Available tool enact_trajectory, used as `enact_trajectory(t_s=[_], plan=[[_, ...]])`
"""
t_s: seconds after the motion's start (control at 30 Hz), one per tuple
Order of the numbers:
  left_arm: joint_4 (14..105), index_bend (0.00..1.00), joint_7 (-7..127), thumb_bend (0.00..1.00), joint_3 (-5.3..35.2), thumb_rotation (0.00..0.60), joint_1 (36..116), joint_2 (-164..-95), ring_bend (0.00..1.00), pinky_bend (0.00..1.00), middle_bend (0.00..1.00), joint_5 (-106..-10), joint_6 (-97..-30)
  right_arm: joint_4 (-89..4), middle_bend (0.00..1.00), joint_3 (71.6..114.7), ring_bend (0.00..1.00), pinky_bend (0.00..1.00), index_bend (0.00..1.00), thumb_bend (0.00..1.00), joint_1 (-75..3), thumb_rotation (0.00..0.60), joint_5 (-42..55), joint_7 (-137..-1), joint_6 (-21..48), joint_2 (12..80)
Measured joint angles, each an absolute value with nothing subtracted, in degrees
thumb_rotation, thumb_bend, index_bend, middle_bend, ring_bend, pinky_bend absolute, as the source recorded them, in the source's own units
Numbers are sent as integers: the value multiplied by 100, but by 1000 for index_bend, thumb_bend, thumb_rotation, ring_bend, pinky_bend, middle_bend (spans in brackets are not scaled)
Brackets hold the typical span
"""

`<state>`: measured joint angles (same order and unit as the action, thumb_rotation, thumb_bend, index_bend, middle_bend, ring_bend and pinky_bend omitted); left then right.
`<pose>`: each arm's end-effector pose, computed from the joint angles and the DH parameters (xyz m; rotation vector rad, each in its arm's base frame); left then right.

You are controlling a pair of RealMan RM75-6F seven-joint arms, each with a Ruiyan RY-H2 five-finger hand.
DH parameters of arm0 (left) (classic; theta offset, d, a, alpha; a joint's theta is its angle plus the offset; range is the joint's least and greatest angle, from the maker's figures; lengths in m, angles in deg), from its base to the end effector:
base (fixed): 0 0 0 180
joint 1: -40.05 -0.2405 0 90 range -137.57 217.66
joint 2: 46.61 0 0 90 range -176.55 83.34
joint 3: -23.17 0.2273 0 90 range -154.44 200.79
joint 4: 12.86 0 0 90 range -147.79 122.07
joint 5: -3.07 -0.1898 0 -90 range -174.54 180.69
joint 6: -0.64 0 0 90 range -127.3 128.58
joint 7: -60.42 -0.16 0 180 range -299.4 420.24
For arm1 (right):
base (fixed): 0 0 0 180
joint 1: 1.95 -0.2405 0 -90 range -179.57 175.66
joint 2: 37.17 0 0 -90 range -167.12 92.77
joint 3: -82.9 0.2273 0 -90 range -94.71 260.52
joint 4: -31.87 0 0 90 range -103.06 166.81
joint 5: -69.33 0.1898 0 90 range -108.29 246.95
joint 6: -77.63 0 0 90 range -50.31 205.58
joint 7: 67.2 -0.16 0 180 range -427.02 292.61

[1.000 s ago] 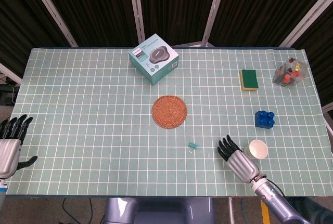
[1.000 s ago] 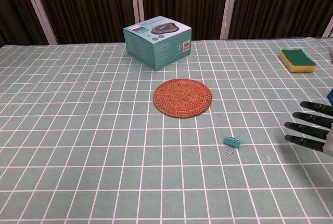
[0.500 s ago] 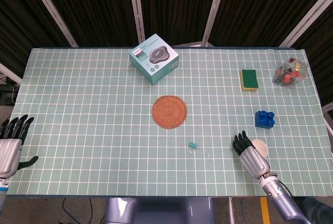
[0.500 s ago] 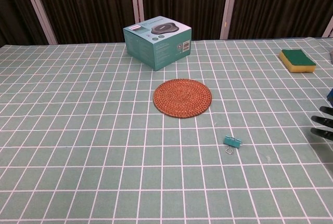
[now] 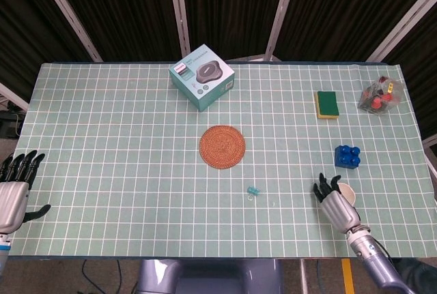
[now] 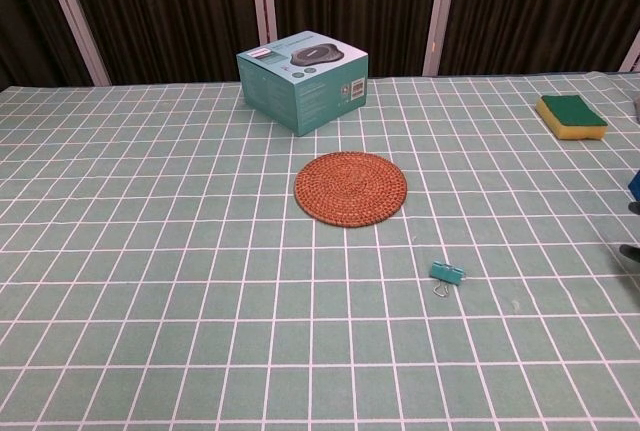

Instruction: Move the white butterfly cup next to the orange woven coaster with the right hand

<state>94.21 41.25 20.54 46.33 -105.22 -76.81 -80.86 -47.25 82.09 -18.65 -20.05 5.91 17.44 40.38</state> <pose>-0.2502 0.1939 0.1652 -1.4454 -0.8566 -0.7034 -0.2777 -0.2243 0.0409 2.0421 0.2289 -0.0713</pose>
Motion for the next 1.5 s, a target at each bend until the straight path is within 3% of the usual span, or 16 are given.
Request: enact_trajectory(t_s=[0.17, 0.6, 0.8, 1.1, 1.5], plan=[[9425, 0, 4158, 0, 2071, 600, 4646, -10516, 0, 0, 0, -7739, -8086, -4576, 370, 8113, 165, 475, 237, 328, -1940, 600, -2280, 237, 1613, 4043], [9425, 0, 4236, 0, 2075, 600, 4644, -10486, 0, 0, 0, -7728, -8110, -4660, 376, 8031, 171, 507, 237, 328, -2081, 600, -2699, -606, 1248, 3900], [9412, 0, 4282, 0, 2049, 600, 4664, -10463, 0, 0, 0, -7668, -8086, -5282, 376, 8202, 168, 506, 238, 329, -2315, 600, -2674, -1844, 1266, 3682], [9383, 0, 4362, 0, 2012, 600, 4706, -10446, 0, 0, 0, -7521, -7987, -5765, 376, 8619, 168, 506, 238, 329, -3201, 600, -2415, -4480, 2112, 3585], [9276, 0, 4379, 0, 1966, 600, 4771, -10461, 0, 0, 0, -7313, -7871, -4332, 376, 8754, 168, 502, 237, 301, -3829, 600, -2587, -6067, 2212, 4617]])
